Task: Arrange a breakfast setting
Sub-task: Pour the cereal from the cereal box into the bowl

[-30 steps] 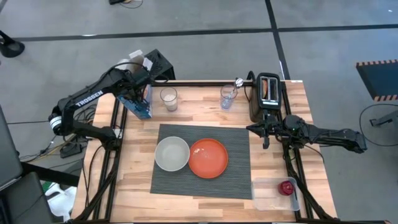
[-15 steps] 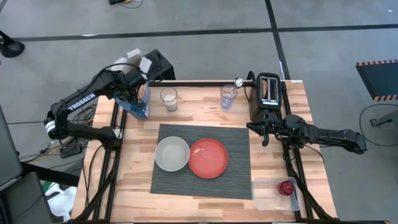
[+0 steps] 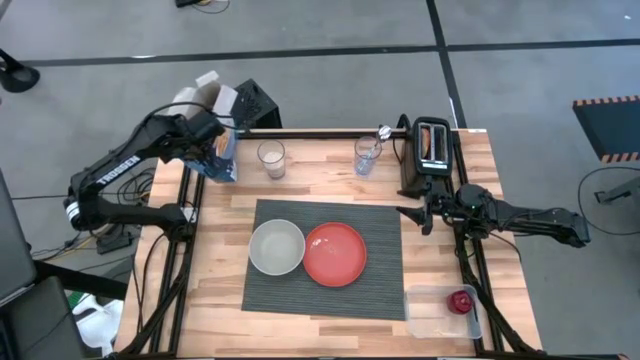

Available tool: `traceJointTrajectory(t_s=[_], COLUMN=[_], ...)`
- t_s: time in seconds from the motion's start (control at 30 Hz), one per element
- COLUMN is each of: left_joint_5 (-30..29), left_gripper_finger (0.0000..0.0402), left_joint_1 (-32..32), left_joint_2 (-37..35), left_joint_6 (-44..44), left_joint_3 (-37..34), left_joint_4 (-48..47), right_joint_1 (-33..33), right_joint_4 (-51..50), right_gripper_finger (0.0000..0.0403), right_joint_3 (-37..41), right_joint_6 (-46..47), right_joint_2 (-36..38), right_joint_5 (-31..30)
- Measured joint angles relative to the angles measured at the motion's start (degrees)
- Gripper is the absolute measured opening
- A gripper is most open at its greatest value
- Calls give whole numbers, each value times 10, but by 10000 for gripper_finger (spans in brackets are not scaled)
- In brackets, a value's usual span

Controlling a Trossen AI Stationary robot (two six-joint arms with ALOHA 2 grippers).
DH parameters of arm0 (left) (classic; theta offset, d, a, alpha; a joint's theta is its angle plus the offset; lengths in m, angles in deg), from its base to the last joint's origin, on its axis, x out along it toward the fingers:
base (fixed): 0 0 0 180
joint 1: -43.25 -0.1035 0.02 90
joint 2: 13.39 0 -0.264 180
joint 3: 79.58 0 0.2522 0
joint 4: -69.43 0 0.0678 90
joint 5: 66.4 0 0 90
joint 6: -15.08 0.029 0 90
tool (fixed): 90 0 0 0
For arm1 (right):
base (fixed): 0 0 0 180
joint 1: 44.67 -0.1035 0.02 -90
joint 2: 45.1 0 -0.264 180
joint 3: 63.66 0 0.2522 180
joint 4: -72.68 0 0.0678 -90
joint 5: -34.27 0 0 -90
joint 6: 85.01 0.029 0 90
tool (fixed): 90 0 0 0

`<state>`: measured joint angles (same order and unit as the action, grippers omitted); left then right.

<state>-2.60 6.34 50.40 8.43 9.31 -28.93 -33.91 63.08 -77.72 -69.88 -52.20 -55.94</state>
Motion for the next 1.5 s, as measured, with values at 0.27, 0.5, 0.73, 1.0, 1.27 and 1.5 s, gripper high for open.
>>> traceJointTrajectory(t_s=[0.27,0.5,0.73,1.0,1.27,1.5], left_joint_5=[-1,-2,-2,1,55,86], left_gripper_finger=[0,0,0,0,0,0], left_joint_1=[0,0,0,20,80,155], left_joint_2=[-9,-9,-8,-8,-8,-8], left_joint_6=[8,33,62,104,171,210], left_joint_3=[65,144,193,236,242,242], left_joint_4=[-9,-10,0,40,126,217], right_joint_1=[0,0,0,-2,-1,-1], right_joint_4=[15,15,14,18,60,103], right_gripper_finger=[320,327,394,364,362,362], right_joint_3=[0,0,0,0,0,0], right_joint_6=[-4,-6,-6,-11,1,5], right_joint_2=[0,0,0,0,0,0], right_joint_5=[0,0,-19,-15,-29,-29])
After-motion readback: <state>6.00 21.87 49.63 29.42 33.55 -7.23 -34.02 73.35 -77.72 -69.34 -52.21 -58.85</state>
